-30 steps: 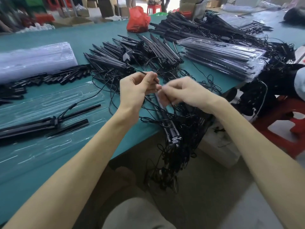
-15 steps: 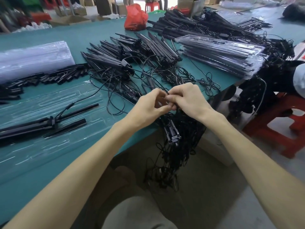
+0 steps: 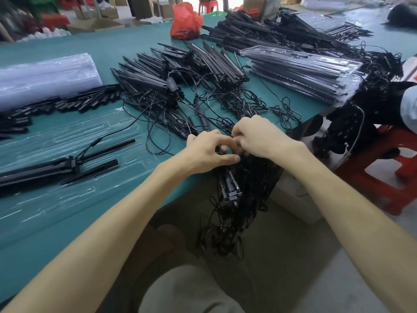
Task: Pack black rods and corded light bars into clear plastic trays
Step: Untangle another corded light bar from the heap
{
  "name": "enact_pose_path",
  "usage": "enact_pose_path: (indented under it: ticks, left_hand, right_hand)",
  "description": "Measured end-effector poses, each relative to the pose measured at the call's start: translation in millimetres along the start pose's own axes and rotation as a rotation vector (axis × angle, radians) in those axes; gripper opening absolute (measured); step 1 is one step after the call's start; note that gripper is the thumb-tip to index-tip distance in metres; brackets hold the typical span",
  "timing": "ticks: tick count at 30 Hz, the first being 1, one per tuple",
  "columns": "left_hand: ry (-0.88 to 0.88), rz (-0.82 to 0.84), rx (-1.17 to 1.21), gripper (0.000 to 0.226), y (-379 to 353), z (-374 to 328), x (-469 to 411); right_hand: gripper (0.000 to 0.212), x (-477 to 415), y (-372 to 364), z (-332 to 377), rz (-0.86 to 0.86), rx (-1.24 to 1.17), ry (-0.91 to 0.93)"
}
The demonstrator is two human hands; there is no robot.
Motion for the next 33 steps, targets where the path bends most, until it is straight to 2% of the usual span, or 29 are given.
enact_pose_path:
  ticks: [4,7,11,18,23,28,33]
  left_hand:
    - [-0.006,0.082,-0.003,0.019,3.3,0.7,-1.5]
    - [-0.009,0.100,-0.009,0.022,1.8,3.7,-1.8]
    - [0.033,0.019,0.104,0.035,0.4,5.3,0.1]
    - [0.011,0.060,-0.011,0.024,-1.6,3.8,-1.1]
    - [0.013,0.062,-0.040,0.029,-2.5,3.3,-1.2]
    - [-0.001,0.088,0.038,0.021,0.2,6.4,-2.8]
    - [0.069,0.092,0.172,0.012,3.8,4.3,-3.8]
  right_hand:
    - [0.020,-7.2,1.8,-0.2,0.090,-0.082,-0.004]
    - [0.018,-13.0,-1.0,1.0,0.018,-0.092,-0.016]
    - [0.021,-15.5,-5.6,-6.5,-0.081,-0.263,-0.017]
    - [0.020,-11.3,-6.3,-9.9,-0.181,-0.514,0.002]
    - [0.018,-10.4,-2.9,-4.1,-0.218,-0.572,0.062]
    - [0.016,-12.8,-3.6,-2.5,-0.196,-0.592,0.101]
    - [0.018,-16.7,-7.9,-2.6,-0.152,-0.525,0.116]
Point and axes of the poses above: each hand's wrist, its own x-axis away from the middle knuckle, its own y-axis out of the back of the hand, z = x × y, the point moved 3 cm from there along -x, towards the middle knuckle, and after that the axes turned 4 degrees about z, right-handed, at the moved point
